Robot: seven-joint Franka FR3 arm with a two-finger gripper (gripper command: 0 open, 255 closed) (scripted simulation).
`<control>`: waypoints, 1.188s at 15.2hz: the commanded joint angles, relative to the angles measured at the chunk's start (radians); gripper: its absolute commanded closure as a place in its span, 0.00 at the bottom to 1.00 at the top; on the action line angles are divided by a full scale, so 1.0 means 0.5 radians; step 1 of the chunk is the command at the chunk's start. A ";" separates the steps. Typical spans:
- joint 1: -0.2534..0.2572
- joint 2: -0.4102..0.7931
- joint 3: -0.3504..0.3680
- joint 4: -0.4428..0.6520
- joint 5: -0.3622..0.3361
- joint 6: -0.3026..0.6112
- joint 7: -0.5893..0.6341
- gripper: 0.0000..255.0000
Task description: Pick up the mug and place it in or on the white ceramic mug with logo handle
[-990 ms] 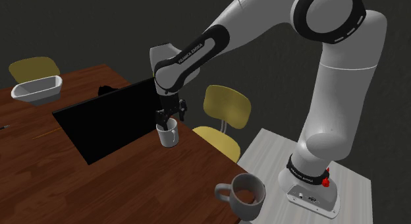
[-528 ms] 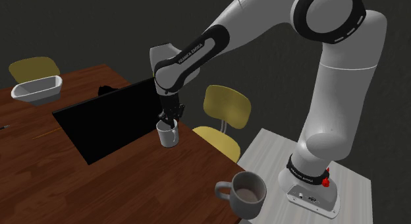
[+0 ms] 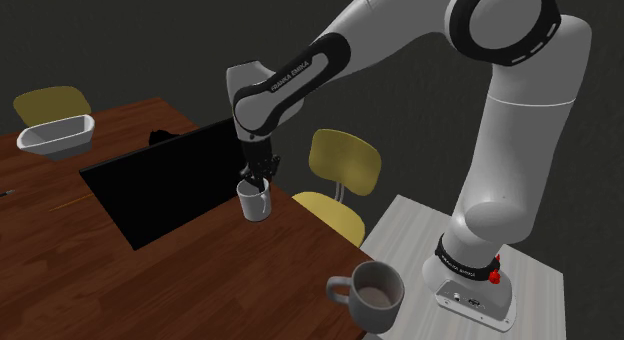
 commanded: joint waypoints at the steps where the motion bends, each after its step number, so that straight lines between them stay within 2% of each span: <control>1: -0.002 -0.025 0.000 0.027 0.004 -0.051 0.000 1.00; 18: -0.013 -0.192 -0.002 0.297 0.028 -0.485 0.009 1.00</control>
